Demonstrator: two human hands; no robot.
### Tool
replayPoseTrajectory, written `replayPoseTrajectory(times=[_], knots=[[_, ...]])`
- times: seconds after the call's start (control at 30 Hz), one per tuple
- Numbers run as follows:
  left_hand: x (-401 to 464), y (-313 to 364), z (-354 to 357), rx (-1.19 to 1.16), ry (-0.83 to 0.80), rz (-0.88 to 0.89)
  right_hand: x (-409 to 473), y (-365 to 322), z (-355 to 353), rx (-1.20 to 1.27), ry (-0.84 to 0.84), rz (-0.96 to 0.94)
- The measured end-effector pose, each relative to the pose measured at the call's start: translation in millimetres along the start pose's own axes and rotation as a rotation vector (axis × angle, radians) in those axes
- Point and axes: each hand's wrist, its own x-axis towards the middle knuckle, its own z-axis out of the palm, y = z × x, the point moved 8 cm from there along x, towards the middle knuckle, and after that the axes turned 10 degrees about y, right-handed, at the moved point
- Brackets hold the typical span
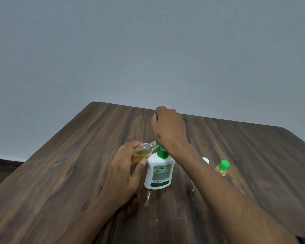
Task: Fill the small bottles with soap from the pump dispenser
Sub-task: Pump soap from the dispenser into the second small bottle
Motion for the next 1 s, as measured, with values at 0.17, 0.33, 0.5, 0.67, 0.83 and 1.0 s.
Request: replayPoseTrajectory(times=[0.17,0.33,0.5,0.67,0.83,1.0], knots=[[-0.5,0.1,0.5,0.002,-0.011,0.001,0.3,2.4,3.0,0.003,-0.019,0.016],[-0.4,-3.3,0.5,0.003,-0.011,-0.010,-0.7,1.5,3.6,0.002,-0.007,0.024],[-0.1,-1.5,0.9,-0.012,-0.005,-0.004,0.9,-1.4,0.4,-0.009,0.012,-0.006],[-1.3,-1.7,0.6,-0.007,-0.013,-0.006,-0.9,0.3,2.8,-0.007,-0.023,0.005],[-1.2,-4.4,1.2,-0.007,-0.016,-0.012,-2.2,0.8,5.0,0.005,-0.023,0.006],[-1.3,-2.3,1.6,0.004,-0.023,-0.010,1.0,-0.2,1.8,-0.007,-0.003,-0.007]])
